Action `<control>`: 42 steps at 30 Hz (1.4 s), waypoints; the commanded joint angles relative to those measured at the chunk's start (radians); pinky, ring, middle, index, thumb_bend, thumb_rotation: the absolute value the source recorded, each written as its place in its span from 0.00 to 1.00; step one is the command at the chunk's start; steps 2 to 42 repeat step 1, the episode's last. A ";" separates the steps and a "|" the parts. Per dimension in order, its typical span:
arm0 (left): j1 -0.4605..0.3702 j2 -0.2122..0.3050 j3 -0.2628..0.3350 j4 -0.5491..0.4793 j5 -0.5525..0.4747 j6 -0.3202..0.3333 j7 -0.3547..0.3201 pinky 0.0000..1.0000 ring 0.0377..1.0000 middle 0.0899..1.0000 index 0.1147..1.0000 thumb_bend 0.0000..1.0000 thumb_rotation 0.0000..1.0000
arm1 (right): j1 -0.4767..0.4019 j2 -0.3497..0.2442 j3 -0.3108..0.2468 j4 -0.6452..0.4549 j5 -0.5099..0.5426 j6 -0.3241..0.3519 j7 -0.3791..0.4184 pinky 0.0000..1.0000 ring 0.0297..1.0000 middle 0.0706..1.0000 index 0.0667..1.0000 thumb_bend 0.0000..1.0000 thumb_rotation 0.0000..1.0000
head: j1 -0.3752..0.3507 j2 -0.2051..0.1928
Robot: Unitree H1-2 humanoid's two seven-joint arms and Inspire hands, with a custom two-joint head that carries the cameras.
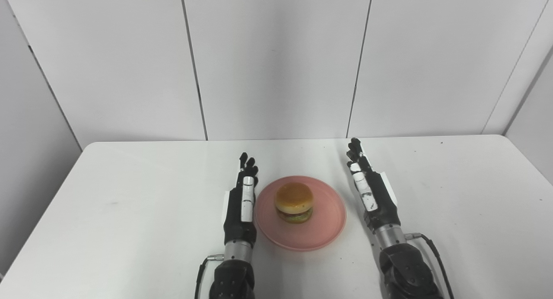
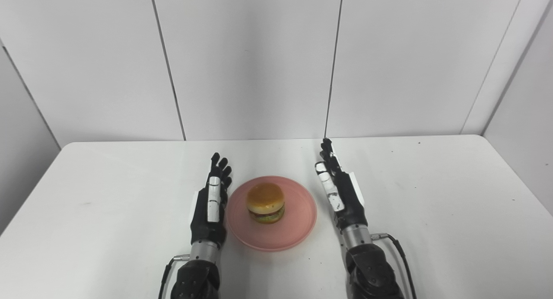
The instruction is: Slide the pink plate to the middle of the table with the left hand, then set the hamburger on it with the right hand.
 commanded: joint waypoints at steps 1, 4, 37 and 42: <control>0.071 0.011 0.003 0.041 0.014 -0.014 0.000 1.00 0.99 0.99 0.99 0.67 1.00 | -0.013 0.015 -0.011 -0.020 0.020 -0.021 0.003 1.00 1.00 1.00 1.00 0.67 0.93 | -0.001 0.000; 0.071 0.011 0.003 0.041 0.014 -0.014 0.000 1.00 0.99 0.99 0.99 0.67 1.00 | -0.013 0.015 -0.011 -0.020 0.020 -0.021 0.003 1.00 1.00 1.00 1.00 0.67 0.93 | -0.001 0.000; 0.071 0.011 0.003 0.041 0.014 -0.014 0.000 1.00 0.99 0.99 0.99 0.67 1.00 | -0.013 0.015 -0.011 -0.020 0.020 -0.021 0.003 1.00 1.00 1.00 1.00 0.67 0.93 | -0.001 0.000; 0.071 0.011 0.003 0.041 0.014 -0.014 0.000 1.00 0.99 0.99 0.99 0.67 1.00 | -0.013 0.015 -0.011 -0.020 0.020 -0.021 0.003 1.00 1.00 1.00 1.00 0.67 0.93 | -0.001 0.000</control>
